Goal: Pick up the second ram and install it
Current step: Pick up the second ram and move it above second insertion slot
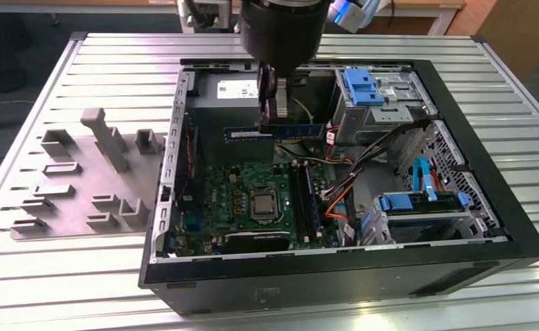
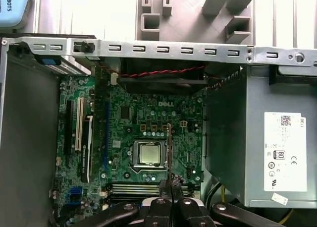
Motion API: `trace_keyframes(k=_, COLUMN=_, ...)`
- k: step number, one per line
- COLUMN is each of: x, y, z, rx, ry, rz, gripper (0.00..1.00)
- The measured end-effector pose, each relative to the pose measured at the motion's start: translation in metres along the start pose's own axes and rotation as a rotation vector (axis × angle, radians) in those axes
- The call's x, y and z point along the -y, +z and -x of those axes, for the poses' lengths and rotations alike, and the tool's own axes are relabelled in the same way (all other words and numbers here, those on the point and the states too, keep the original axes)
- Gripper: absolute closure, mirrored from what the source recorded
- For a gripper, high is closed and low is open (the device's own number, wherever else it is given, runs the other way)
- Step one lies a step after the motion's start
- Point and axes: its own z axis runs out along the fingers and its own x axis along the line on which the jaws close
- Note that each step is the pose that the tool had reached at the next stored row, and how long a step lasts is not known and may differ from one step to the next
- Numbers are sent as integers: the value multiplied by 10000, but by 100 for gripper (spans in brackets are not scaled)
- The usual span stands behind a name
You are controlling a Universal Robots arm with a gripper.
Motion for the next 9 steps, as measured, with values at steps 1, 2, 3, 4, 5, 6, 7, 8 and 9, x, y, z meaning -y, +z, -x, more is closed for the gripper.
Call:
trace_keyframes(k=1, x=1, y=23, z=-3, rx=1, ry=0, rz=-1, gripper=88)
trace_keyframes(k=2, x=2, y=36, z=-5, rx=1, ry=0, rz=-1, gripper=88)
trace_keyframes(k=3, x=3, y=56, z=-8, rx=1, ry=0, rz=0, gripper=88)
trace_keyframes(k=4, x=4, y=74, z=-10, rx=1, ry=0, rz=-1, gripper=88)
trace_keyframes(k=5, x=5, y=92, z=-13, rx=1, ry=0, rz=-1, gripper=88)
trace_keyframes(k=6, x=6, y=110, z=-15, rx=1, ry=1, rz=-1, gripper=88)
trace_keyframes(k=7, x=7, y=127, z=-16, rx=1, ry=1, rz=0, gripper=88)
trace_keyframes(k=8, x=9, y=145, z=-18, rx=1, ry=0, rz=-1, gripper=88)
trace_keyframes(k=9, x=10, y=163, z=-20, rx=1, ry=0, rz=-1, gripper=88)
